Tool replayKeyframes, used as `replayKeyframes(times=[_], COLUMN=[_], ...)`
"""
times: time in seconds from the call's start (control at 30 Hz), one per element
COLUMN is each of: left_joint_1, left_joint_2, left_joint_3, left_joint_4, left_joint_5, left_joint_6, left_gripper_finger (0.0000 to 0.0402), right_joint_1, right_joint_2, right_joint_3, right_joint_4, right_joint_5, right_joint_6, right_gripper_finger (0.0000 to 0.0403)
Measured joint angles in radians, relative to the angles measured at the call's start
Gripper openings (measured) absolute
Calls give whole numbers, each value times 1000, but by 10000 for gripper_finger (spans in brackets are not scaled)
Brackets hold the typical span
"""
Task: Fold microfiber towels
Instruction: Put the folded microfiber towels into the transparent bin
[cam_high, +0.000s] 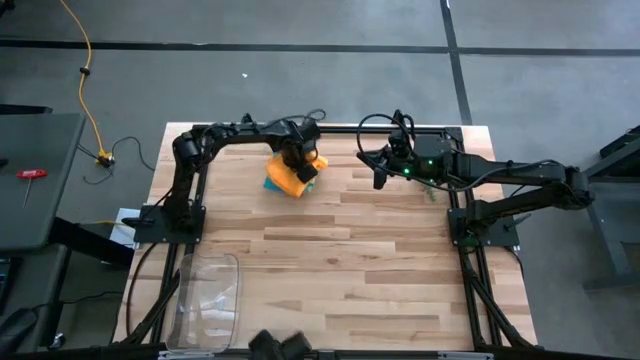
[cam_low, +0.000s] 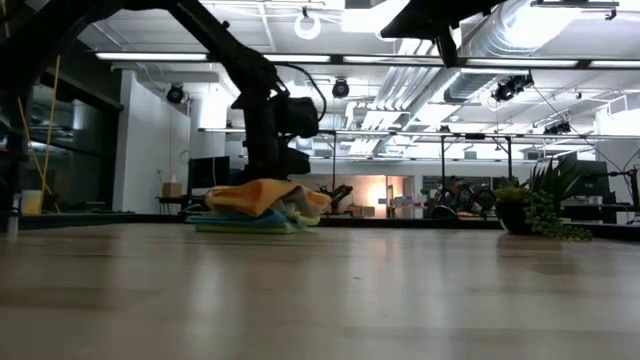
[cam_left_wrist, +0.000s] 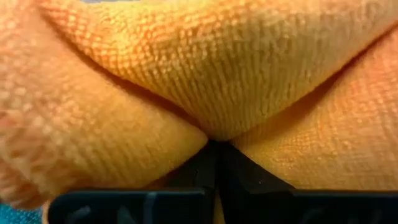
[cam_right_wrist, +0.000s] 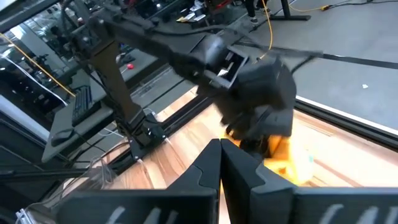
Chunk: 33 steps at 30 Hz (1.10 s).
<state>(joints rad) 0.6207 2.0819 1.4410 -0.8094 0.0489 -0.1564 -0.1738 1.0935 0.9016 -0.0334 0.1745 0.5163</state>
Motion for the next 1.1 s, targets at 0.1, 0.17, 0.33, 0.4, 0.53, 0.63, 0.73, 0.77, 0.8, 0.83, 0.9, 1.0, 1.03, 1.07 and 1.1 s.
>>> replayKeyframes(times=[0.1,0.17,0.33,0.4,0.53,0.63,0.73,0.77,0.8,0.83,0.9,1.0,1.03,1.07,1.1], left_joint_1=[-87,-147,-299,-350,-414,-435,-448,-449,-449,-446,-432,-409,-400,-393,-385], left_joint_2=[0,-6,-12,-12,-11,-25,-44,-52,-62,-73,-100,-163,-192,-221,-253], left_joint_3=[-1,-3,-5,-5,-6,-7,-8,-8,-8,-8,-8,-8,-8,-8,-7], left_joint_4=[-19,-12,98,128,156,142,129,122,120,116,108,94,83,79,68], left_joint_5=[11,20,45,42,40,40,22,11,3,-2,-16,-38,-44,-59,-80], left_joint_6=[-78,-138,-270,-305,-368,-403,-413,-416,-416,-417,-412,-401,-393,-387,-380], left_gripper_finger=[0,0,0,0,0,0,0,0,0,0,0,0,0,0,0], right_joint_1=[0,0,0,0,0,0,-1,-1,-2,-2,-2,-2,-2,-2,-2], right_joint_2=[0,0,0,0,0,0,0,0,0,0,0,0,0,0,0], right_joint_3=[0,0,0,0,0,0,0,0,0,0,0,0,0,0,0], right_joint_4=[0,0,0,0,-1,-1,-1,-1,-1,-1,0,0,0,0,0], right_joint_5=[0,0,0,0,-1,-1,-1,-1,-1,-1,-2,-1,-2,-2,-1], right_joint_6=[0,0,0,0,0,0,0,0,0,0,0,0,0,0,0], right_gripper_finger=[0,0,0,0,0,0,0,0,0,0,0,0,0,0,0])
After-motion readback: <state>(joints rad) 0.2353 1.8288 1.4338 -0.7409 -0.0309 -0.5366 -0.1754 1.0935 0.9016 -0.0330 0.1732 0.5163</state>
